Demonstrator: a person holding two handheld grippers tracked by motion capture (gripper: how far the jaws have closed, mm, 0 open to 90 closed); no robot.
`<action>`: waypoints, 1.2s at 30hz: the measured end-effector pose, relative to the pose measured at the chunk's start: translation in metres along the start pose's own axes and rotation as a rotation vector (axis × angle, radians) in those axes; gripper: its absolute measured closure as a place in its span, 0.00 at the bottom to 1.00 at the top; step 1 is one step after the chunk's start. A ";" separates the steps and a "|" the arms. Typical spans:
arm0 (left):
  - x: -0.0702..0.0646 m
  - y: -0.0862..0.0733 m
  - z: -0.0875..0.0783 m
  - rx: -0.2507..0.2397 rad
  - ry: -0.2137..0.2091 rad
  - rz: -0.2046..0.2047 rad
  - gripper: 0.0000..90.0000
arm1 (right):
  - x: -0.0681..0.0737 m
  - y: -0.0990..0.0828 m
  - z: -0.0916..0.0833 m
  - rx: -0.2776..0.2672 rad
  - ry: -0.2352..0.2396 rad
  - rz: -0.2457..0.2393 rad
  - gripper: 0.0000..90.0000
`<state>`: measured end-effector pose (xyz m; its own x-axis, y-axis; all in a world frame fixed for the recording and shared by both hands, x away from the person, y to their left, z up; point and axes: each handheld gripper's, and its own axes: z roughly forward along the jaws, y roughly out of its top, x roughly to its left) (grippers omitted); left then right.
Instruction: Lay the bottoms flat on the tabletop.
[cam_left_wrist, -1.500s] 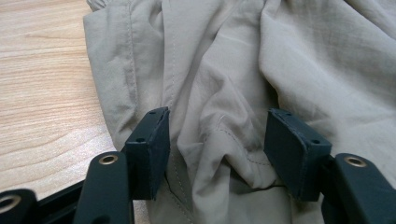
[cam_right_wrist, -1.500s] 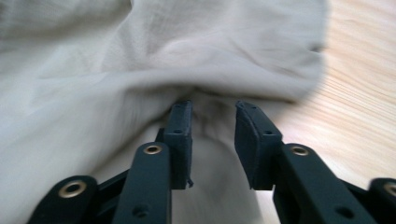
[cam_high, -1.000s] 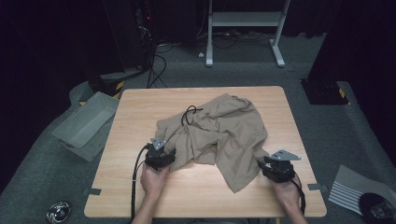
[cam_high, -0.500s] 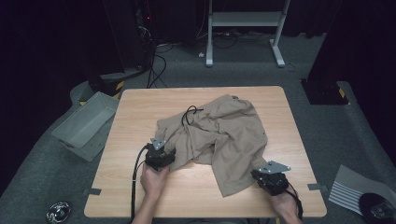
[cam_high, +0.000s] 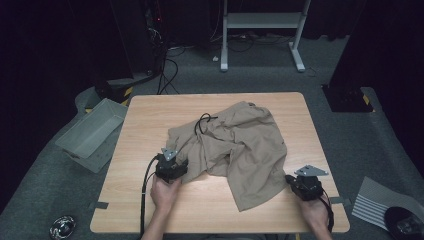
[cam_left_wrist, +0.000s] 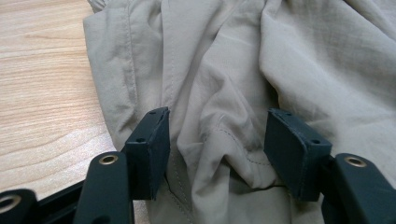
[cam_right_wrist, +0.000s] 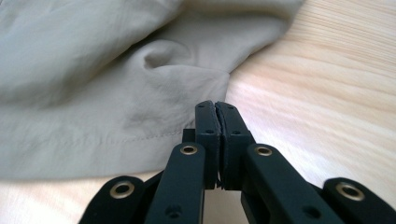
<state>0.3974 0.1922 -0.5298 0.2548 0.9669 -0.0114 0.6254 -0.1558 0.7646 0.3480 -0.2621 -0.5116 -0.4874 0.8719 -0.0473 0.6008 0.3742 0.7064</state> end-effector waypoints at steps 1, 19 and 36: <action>0.000 0.000 0.000 0.000 0.000 0.000 0.45 | 0.000 -0.002 -0.004 -0.005 -0.004 -0.001 0.98; 0.000 0.000 0.000 0.001 0.003 0.003 0.45 | -0.018 0.003 -0.013 -0.045 -0.010 0.109 0.67; 0.000 0.000 0.000 0.001 0.002 0.002 0.45 | 0.025 0.077 -0.010 -0.121 0.032 -0.114 1.00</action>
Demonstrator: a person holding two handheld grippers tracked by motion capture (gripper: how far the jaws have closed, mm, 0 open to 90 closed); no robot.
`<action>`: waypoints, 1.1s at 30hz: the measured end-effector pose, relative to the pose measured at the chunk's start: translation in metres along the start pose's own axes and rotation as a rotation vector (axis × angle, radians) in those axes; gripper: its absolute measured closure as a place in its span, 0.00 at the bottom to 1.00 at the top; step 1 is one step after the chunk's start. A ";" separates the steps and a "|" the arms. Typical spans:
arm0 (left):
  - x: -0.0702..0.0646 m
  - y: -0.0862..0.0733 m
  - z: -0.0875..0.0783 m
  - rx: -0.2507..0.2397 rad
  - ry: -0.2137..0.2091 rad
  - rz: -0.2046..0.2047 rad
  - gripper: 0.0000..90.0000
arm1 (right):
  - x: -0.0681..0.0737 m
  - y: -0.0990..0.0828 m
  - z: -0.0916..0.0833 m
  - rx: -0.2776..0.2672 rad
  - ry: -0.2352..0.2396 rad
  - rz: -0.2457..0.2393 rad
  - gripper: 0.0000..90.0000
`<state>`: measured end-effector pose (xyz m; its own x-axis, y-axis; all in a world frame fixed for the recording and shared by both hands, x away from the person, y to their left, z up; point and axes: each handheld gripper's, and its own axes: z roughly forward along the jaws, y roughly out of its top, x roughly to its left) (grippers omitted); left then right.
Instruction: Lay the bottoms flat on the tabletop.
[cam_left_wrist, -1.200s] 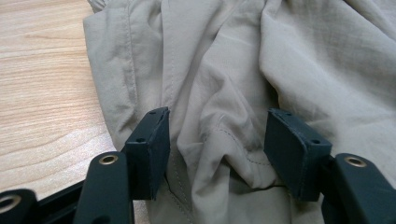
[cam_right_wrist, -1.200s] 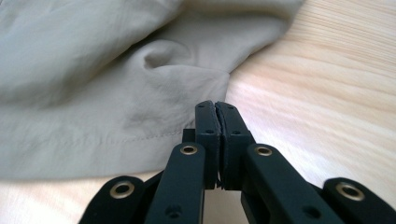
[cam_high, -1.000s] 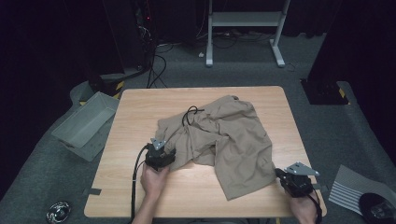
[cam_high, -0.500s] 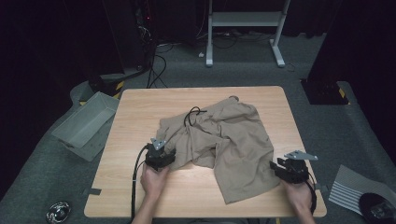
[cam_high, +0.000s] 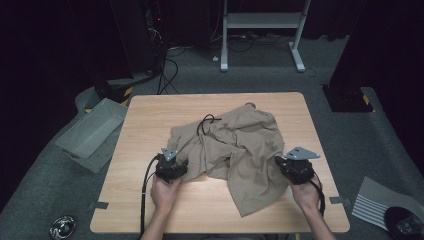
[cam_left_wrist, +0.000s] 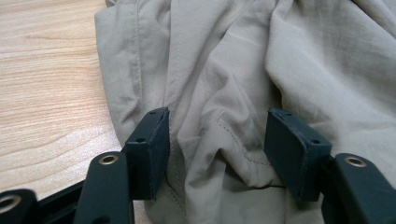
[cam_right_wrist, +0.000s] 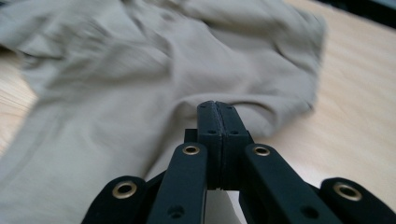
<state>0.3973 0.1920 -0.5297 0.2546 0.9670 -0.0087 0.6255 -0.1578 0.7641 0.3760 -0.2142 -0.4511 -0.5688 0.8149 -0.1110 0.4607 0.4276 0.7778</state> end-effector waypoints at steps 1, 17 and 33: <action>0.000 0.000 0.000 0.000 0.000 0.000 0.45 | 0.006 0.006 0.003 -0.004 0.006 -0.024 1.00; 0.000 0.000 0.000 0.000 -0.001 0.000 0.45 | 0.074 0.014 0.103 0.173 0.290 -0.118 0.80; 0.000 0.000 0.000 -0.001 -0.002 -0.001 0.45 | 0.022 0.005 0.017 -0.060 0.169 0.003 0.76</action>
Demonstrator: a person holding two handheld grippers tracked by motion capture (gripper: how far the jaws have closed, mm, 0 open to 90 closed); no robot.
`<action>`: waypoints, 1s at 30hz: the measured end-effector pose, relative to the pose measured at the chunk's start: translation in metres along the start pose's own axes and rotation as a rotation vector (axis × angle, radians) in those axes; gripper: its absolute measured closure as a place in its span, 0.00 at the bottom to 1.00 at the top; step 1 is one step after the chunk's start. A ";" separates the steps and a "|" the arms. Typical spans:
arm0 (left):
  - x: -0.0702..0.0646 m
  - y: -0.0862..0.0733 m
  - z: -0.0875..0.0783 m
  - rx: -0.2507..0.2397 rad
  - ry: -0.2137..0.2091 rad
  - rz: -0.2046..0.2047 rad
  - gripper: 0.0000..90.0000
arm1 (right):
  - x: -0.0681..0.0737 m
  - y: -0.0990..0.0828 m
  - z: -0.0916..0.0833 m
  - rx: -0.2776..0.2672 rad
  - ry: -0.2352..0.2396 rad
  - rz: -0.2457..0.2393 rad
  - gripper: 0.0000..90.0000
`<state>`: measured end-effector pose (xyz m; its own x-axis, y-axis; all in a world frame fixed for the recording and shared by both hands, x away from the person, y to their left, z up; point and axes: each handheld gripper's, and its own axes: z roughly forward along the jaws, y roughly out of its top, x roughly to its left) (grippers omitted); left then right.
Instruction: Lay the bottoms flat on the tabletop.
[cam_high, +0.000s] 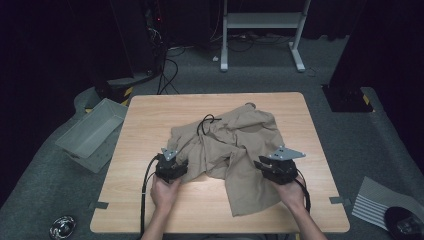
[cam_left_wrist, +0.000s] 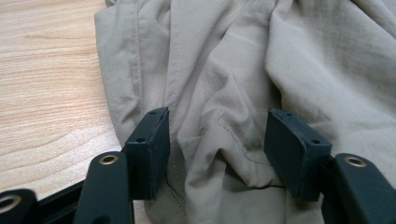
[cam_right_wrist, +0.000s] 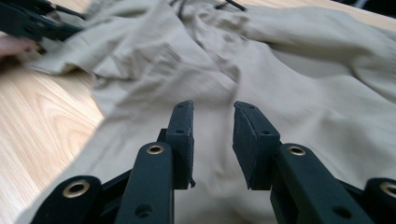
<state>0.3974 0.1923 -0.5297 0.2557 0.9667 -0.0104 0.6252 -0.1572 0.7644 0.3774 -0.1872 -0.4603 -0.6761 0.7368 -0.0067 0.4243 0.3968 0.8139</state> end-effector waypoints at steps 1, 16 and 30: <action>0.000 0.000 0.000 0.000 0.000 0.000 0.45 | -0.002 -0.005 -0.005 0.002 -0.019 0.002 0.76; 0.000 0.000 0.000 0.000 0.002 0.000 0.45 | -0.066 -0.074 -0.040 0.134 -0.281 0.203 0.82; -0.001 0.000 0.000 -0.002 0.006 0.003 0.45 | -0.058 -0.077 -0.012 0.203 -0.210 0.163 0.90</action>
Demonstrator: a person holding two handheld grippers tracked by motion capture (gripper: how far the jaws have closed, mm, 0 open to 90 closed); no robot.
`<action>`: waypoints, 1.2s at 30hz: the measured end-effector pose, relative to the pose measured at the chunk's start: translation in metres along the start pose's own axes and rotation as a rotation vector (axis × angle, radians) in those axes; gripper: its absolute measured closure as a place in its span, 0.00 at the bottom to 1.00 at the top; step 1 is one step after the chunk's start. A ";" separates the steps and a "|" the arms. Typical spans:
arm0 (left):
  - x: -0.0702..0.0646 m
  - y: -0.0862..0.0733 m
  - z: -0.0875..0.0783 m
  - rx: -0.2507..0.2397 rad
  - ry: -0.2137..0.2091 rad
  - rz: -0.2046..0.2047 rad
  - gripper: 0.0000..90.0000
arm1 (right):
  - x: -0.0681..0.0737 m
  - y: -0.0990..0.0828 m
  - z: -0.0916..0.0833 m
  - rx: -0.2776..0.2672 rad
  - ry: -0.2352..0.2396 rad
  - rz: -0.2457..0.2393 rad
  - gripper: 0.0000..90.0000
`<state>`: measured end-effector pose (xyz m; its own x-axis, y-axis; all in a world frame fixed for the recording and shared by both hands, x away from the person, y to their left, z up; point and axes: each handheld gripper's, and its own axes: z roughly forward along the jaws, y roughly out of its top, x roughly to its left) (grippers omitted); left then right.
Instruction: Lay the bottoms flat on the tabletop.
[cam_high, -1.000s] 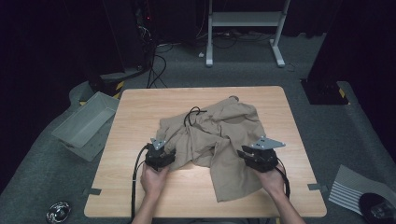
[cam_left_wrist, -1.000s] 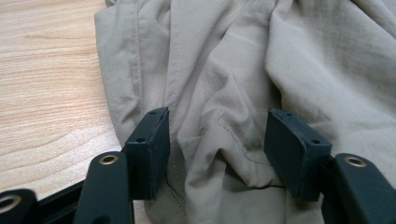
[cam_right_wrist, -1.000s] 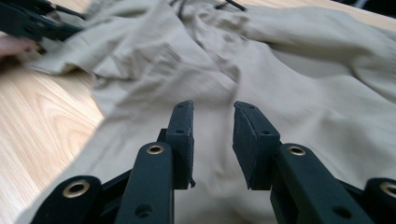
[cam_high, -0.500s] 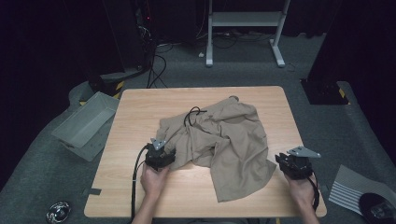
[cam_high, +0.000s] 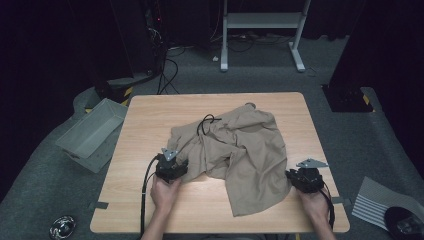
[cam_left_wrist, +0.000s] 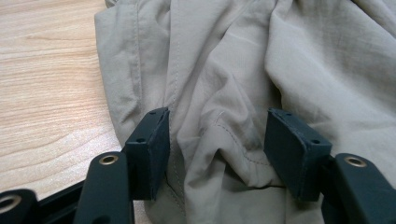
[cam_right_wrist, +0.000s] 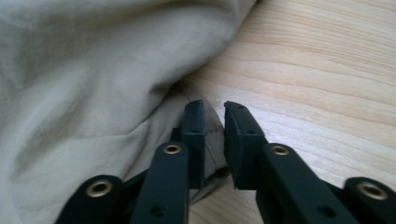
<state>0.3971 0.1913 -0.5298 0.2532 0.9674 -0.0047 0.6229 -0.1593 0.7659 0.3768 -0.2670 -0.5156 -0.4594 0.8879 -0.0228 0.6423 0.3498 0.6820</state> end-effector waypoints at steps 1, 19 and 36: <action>0.000 0.000 0.000 0.001 -0.001 0.000 0.45 | 0.000 0.000 0.000 0.001 0.006 -0.005 0.91; 0.000 0.000 0.000 0.002 -0.002 -0.001 0.45 | 0.006 -0.033 -0.050 -0.031 -0.066 0.008 0.94; 0.000 0.000 0.000 0.001 -0.001 0.000 0.45 | 0.006 -0.020 -0.017 -0.014 -0.039 -0.010 0.98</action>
<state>0.3971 0.1915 -0.5297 0.2534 0.9674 -0.0053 0.6234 -0.1591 0.7656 0.3504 -0.2735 -0.5170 -0.4415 0.8954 -0.0579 0.6289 0.3549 0.6918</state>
